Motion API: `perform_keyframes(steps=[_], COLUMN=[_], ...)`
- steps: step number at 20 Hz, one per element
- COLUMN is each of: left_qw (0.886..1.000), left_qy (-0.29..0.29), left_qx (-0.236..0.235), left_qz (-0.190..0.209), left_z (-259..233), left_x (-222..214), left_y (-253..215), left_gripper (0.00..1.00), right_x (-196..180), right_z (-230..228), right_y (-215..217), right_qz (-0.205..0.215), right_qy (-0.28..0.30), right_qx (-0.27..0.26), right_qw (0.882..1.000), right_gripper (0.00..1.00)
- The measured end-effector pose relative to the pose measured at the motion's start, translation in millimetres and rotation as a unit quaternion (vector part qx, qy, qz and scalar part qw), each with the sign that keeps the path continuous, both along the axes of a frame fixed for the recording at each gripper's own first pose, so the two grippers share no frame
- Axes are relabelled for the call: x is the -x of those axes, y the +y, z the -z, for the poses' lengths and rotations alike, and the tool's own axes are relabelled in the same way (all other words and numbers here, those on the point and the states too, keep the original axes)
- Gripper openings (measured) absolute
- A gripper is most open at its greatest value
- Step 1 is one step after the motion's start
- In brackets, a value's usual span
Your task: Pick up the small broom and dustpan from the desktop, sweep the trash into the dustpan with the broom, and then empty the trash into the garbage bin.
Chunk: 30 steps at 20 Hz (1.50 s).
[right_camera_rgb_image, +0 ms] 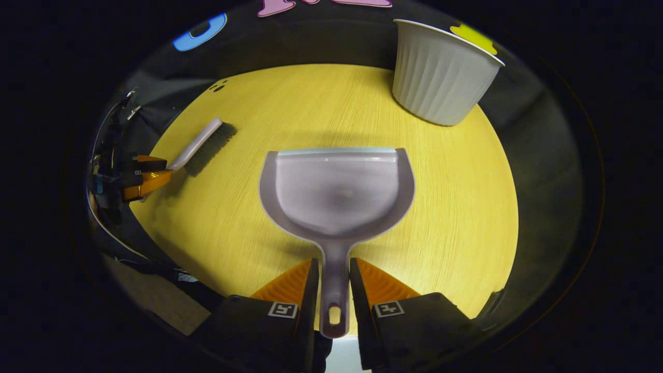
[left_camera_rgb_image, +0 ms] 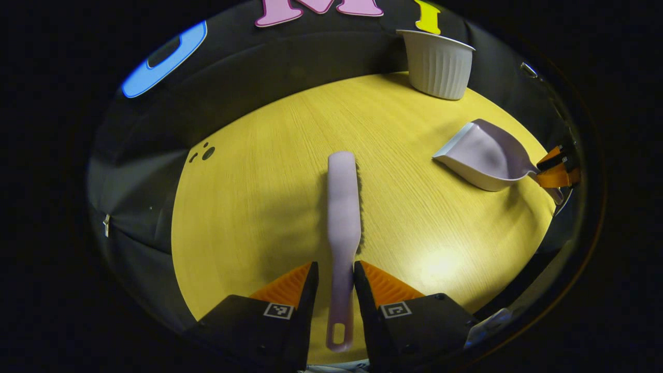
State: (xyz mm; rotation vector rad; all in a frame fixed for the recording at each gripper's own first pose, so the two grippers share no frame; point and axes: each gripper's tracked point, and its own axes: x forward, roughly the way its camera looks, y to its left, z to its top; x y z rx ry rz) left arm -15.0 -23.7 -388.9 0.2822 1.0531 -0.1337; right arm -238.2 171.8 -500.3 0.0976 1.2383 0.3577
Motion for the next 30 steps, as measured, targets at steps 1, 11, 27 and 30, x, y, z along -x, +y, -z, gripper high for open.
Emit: perform_keyframes(steps=[1, 11, 27, 30], left_qw=[1.000, 0.984, 0.942, 0.946], left_qy=[-0.007, -0.166, -0.302, -0.287], left_qx=[0.000, 0.059, 0.144, 0.152], left_qz=[-0.001, -0.016, 0.006, 0.002], left_z=[-7, -116, -226, -217], left_x=[0, -44, -75, -73], left_y=[0, -28, -84, -84], left_gripper=[0.46, 0.47, 0.48, 0.48], right_x=[-1, -66, -102, -105], right_z=[-10, -122, -226, -222], right_y=[1, -2, 4, 3], right_qz=[0.007, 0.069, 0.053, 0.067], right_qy=[-0.009, -0.191, -0.347, -0.346], right_qx=[-0.008, -0.067, -0.045, -0.049], right_qw=[1.000, 0.977, 0.935, 0.935], right_gripper=[0.39, 0.39, 0.36, 0.36])
